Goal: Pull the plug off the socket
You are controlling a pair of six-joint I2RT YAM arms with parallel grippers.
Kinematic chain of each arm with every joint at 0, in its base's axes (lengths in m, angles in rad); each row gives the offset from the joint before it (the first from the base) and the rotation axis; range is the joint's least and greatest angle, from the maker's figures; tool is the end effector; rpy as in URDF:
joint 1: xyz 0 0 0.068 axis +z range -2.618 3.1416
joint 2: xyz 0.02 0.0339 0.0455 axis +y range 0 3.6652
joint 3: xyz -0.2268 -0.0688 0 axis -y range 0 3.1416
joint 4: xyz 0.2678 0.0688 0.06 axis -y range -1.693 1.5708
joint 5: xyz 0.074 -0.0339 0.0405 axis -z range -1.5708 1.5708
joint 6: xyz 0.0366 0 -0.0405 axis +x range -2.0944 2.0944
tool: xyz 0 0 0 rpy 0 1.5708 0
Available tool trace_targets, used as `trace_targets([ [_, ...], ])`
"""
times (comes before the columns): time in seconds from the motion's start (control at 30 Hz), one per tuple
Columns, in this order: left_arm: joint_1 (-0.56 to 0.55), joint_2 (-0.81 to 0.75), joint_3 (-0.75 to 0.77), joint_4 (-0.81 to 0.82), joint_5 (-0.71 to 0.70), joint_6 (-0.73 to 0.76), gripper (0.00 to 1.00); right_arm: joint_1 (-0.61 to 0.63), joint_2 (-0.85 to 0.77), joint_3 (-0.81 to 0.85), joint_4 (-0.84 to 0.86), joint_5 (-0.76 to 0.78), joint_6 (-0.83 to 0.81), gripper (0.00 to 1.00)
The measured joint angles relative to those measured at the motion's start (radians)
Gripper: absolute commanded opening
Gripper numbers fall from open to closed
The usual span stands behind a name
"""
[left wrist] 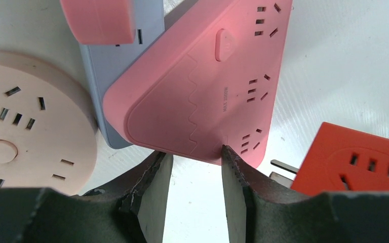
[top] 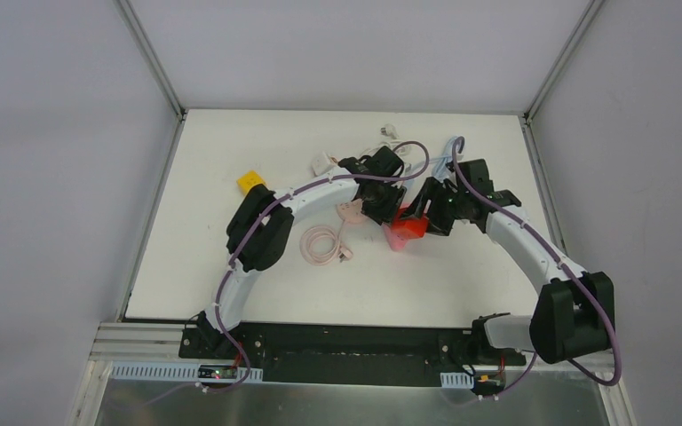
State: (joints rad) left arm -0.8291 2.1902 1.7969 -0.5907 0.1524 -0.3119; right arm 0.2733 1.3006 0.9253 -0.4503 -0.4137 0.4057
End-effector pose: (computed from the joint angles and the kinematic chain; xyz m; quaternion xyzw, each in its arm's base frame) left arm 0.3222 -0.3599 0.1592 0.2654 0.9171 -0.2171 0.2033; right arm 0.2883 0.0961 0.2107 -0.0143 0.9145 0.2990 0.2722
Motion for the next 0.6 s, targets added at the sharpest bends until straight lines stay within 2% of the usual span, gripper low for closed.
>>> trace_targets([
  [0.3, -0.001, 0.002, 0.014, -0.013, 0.001, 0.016, 0.45, -0.050, -0.014, 0.002, -0.056, -0.005, -0.055, 0.00],
  [0.6, 0.020, -0.023, 0.020, -0.064, 0.084, 0.039, 0.63, -0.167, -0.147, -0.006, -0.149, 0.147, -0.050, 0.00],
])
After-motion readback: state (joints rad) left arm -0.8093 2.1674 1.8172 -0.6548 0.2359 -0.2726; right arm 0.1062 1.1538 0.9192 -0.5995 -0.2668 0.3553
